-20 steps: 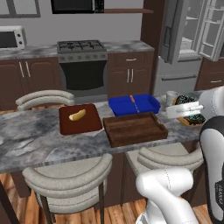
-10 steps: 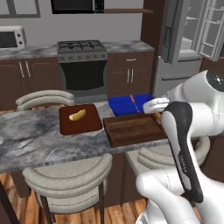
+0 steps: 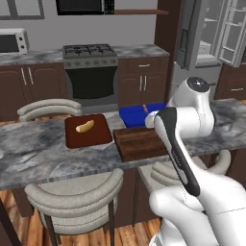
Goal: Take the donuts from the fridge and place them on the empty tray on the dining counter.
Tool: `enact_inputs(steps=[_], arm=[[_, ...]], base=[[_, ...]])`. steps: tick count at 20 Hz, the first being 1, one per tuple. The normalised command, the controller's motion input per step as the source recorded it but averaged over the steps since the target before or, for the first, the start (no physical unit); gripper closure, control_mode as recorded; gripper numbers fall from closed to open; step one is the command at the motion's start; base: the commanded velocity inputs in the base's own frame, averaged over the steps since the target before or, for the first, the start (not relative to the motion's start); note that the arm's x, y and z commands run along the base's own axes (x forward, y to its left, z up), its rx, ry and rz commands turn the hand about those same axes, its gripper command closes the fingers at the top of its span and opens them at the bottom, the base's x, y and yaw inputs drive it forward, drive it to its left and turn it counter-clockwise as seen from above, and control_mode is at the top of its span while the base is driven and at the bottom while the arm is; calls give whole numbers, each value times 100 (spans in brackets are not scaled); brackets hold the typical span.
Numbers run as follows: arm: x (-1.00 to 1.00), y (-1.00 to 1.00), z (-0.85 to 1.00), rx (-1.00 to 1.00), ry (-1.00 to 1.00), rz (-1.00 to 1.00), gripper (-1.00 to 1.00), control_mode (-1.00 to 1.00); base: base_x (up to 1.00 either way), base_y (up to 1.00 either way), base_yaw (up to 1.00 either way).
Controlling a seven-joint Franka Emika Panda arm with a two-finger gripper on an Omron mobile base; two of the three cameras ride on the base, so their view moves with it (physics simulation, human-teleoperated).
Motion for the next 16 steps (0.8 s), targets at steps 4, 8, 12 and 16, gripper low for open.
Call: enact_inputs(steps=[4,8,12,16], arm=[[62,0,-48,0,15,18,100,-100],[79,0,-64,-6,1,17,100,-100],[66,0,-76,-22,0,3,100,-100],[66,1,-47,-15,4,0,100,-100]], base=[[0,0,0],[0,0,0],[0,0,0],[0,0,0]])
